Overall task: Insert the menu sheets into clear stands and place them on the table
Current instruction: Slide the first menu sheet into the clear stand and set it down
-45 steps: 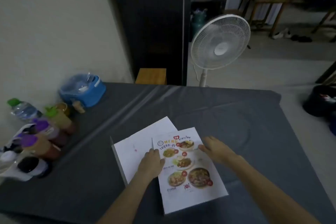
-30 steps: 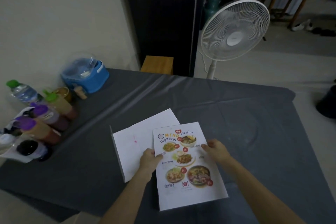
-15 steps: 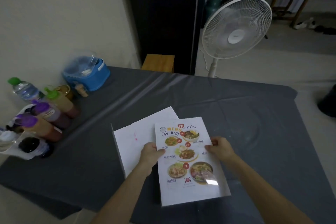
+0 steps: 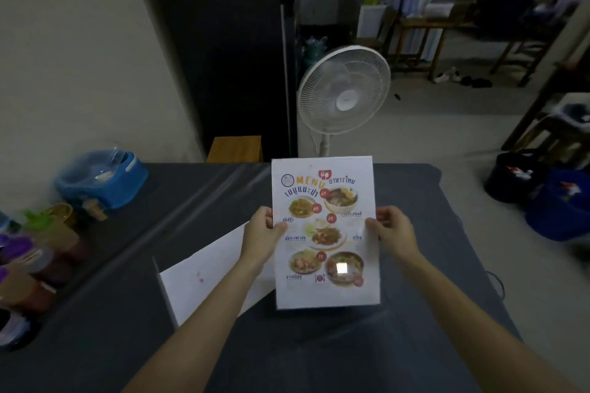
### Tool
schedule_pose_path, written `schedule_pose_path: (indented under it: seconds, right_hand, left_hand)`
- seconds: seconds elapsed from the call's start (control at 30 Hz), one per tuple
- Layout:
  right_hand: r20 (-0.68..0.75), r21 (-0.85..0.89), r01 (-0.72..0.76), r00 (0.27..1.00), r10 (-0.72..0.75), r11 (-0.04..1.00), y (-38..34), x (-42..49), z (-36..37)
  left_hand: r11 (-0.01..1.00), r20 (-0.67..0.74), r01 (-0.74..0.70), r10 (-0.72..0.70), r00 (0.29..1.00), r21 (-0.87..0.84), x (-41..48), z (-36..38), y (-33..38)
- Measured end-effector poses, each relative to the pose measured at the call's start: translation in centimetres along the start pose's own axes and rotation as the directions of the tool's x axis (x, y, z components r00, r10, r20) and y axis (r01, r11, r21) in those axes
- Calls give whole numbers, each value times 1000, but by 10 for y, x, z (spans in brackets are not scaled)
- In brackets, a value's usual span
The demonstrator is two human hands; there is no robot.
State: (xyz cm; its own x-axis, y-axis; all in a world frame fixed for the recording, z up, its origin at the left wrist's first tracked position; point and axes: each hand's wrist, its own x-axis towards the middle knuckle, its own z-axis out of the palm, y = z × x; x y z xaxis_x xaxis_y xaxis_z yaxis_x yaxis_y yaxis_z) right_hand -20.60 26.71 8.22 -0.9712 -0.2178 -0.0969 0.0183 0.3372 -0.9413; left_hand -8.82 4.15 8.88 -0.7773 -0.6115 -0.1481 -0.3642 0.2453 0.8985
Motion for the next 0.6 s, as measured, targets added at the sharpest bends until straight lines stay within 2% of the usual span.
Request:
schedule_pose_path:
  seconds: [0.27, 0.6]
  right_hand:
    - [-109, -15, 40, 993, -41, 999, 16, 3, -46]
    - [-158, 17, 20, 987, -17, 1000, 26, 31, -56]
  left_hand:
    - [982, 35, -173, 171, 985, 75, -3, 42, 11]
    - [974, 30, -187, 185, 982, 127, 22, 66, 24]
